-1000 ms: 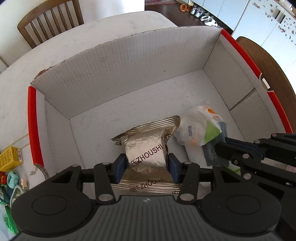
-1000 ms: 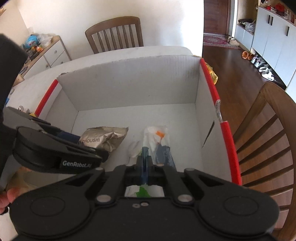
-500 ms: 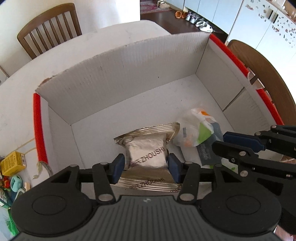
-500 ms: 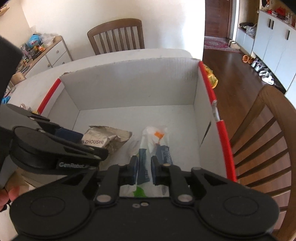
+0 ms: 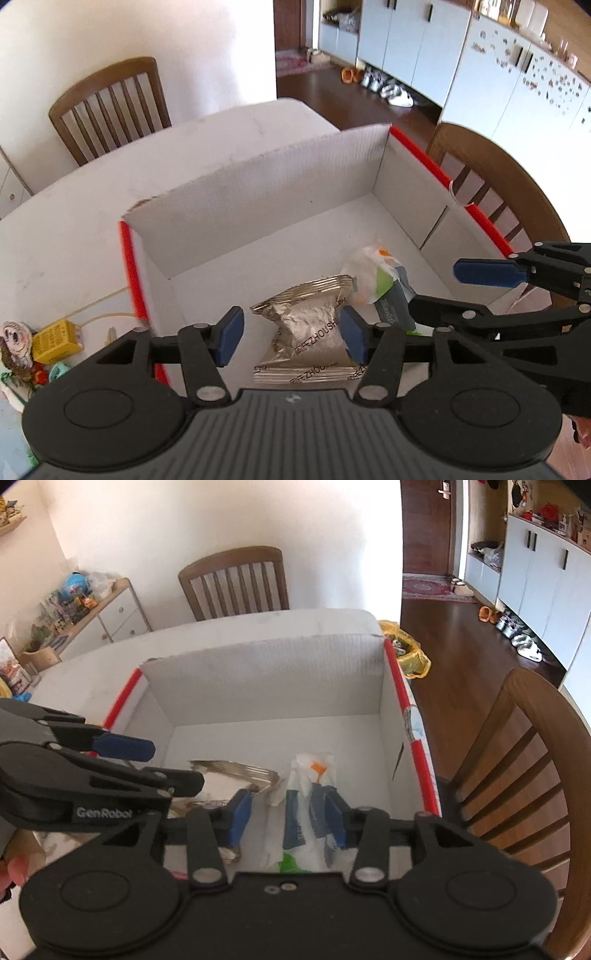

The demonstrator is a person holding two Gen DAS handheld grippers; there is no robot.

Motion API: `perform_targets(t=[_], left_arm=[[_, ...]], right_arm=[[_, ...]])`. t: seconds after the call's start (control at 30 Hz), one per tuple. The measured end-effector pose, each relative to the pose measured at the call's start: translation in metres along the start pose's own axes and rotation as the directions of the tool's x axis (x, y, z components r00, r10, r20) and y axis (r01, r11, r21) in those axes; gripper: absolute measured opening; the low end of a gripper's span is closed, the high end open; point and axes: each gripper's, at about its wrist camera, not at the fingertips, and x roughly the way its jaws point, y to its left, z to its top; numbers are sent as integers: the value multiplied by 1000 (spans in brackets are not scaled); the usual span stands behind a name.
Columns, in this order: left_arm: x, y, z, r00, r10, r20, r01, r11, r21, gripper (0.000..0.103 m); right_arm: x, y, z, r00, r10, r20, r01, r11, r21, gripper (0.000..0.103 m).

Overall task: Organize objects
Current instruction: 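Withdraw both tools from the box back over the table items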

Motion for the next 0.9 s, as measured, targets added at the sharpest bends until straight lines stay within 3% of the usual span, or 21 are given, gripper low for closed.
perform_targets(t=[0.07,0.2,0.33,0.63,0.9], left_arm=[[-10,4,-4,1000,-11,21,11,1000,-13,58],[-29,13,-14,998,-32,53,33,999,-24,58],[-47,19,-28,994,-17,105,17,1000,-5,66],[-72,38,-59,985,-30,168,33,999,-18,71],[-92,70,-92,982,-29,187,38,998,-50,76]], right_arm=[[-7,4,-2,1000,-1,17,2,1000,-12,60],[-20,13,-5,999,14,41,-13,1000,-21,65],[-33,25,-7,997,28,70,-26,999,-32,73],[-55,58,-14,990,70,120,-63,996,-61,82],[-54,95,-22,990,90,109,-85,995,-53,83]])
